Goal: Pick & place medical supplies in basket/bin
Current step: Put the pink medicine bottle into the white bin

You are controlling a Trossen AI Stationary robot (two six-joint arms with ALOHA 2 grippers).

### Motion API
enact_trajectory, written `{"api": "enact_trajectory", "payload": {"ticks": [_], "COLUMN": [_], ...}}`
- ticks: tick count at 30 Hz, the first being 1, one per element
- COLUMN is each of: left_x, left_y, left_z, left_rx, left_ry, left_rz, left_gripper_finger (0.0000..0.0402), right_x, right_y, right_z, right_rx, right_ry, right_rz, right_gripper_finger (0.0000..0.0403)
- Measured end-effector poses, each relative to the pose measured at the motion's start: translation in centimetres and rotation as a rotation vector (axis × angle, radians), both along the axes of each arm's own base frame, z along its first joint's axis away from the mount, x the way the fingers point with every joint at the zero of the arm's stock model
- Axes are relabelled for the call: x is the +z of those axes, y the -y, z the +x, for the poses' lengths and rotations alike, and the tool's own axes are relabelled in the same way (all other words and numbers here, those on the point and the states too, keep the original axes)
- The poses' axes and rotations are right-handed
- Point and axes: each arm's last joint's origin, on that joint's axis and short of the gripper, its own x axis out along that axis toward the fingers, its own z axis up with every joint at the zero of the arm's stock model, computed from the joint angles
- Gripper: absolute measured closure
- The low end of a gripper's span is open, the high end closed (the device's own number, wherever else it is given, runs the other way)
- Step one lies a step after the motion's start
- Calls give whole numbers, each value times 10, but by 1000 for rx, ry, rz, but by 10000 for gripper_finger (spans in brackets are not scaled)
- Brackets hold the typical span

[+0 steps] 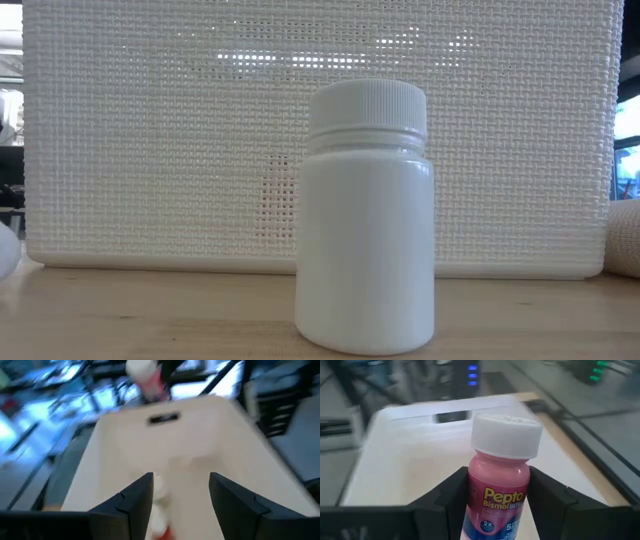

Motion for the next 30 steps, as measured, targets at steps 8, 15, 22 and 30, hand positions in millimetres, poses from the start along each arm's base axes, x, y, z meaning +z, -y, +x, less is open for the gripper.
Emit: {"api": "enact_trajectory", "payload": {"ticks": [8, 15, 22, 30], "left_x": [-16, -27, -27, -16], "left_y": [-2, -8, -11, -8], "left_z": [41, 83, 109, 120], "left_rx": [-74, -77, -123, -155], "left_ry": [-16, -81, -120, -97], "left_rz": [-40, -58, -47, -21], "left_gripper_finger": [217, 217, 217, 217], "right_x": [-22, -36, -37, -40], "right_y": [-16, -25, -25, -24], "right_z": [37, 58, 59, 57], "right_rx": [116, 155, 168, 164], "right_ry": [-9, 7, 2, -21], "right_rz": [-175, -273, -262, -237], "right_gripper_finger": [228, 228, 228, 228]}}
